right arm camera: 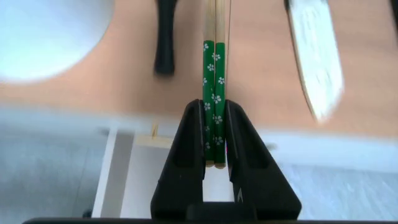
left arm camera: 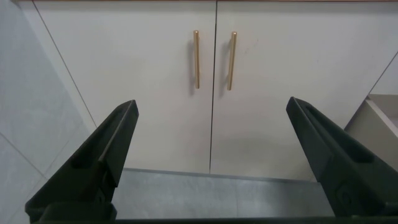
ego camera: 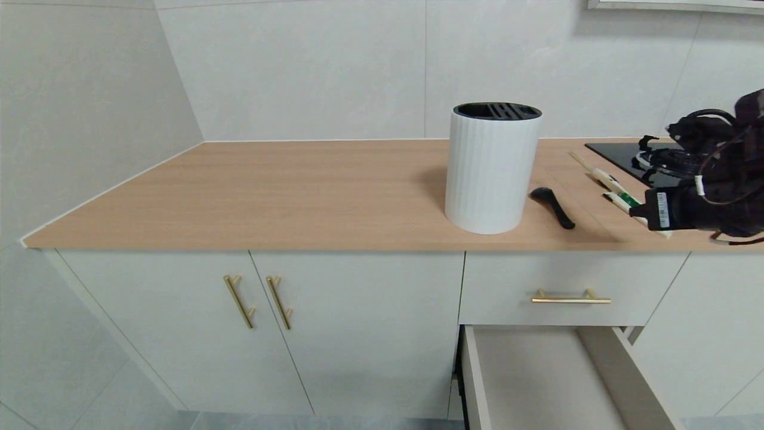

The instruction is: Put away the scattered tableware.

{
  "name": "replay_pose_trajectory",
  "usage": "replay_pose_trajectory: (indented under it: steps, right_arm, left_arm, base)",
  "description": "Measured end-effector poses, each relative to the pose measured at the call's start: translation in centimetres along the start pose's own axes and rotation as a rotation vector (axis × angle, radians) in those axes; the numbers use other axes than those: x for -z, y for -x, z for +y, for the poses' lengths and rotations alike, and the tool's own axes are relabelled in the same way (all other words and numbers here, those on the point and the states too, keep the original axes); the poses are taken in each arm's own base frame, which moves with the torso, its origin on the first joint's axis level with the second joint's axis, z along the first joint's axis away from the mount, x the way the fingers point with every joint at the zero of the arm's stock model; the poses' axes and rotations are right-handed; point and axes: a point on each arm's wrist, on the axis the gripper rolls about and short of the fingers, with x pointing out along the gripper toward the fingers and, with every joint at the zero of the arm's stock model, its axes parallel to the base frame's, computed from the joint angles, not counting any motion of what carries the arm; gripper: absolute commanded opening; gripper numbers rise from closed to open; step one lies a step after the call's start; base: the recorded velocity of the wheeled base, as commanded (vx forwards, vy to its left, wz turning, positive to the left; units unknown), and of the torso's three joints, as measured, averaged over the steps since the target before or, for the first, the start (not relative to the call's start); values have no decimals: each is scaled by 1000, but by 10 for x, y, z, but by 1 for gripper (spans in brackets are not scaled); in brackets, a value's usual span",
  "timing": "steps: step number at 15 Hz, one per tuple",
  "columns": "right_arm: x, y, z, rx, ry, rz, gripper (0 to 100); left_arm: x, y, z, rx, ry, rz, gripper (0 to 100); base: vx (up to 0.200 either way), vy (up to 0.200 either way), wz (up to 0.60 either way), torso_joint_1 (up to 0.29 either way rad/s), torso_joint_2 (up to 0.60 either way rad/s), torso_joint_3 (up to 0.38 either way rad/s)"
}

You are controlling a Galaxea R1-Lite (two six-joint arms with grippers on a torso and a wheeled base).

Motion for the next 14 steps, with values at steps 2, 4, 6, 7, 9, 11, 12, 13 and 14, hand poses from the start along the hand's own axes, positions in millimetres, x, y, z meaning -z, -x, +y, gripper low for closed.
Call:
replay_pose_trajectory:
  steps: [2,4,6,7,9,11,12,13,14]
  right_arm:
    - [13,38,2,-32,-1,43,0]
    - [29,74,2,-72,0,63,0]
    - [54,102,1,-97,8,85,0]
    - [69,111,1,-110,19,106,0]
    - [100,125,4,-154,56,206,0]
    - [116,130,10,-226,98,280,0]
    - [122,127,13,-255,120,334,0]
    - [127,121,19,-280,144,391,0]
    - [133,114,24,-295,157,449,0]
  left_arm:
    - [0,0,0,0,0,0,100]
    - [0,0,0,0,0,0,100]
    - [0,0,0,0,0,1,100]
    - [0,0,0,0,0,1,100]
    - [0,0,0,0,0,0,100]
    - [0,0,0,0,0,1,100]
    - [0,0,0,0,0,1,100]
    - [0,0,0,0,0,0,100]
    - [0,0,0,0,0,1,100]
  base:
    - [0,0,0,0,0,0]
    - [0,0,0,0,0,0]
    - [0,0,0,0,0,0]
    - [0,0,0,0,0,0]
    - [0,0,0,0,0,0]
    - [0,0,0,0,0,0]
    - [0,0,0,0,0,0]
    - [0,0,0,0,0,0]
    - [0,0,0,0,0,0]
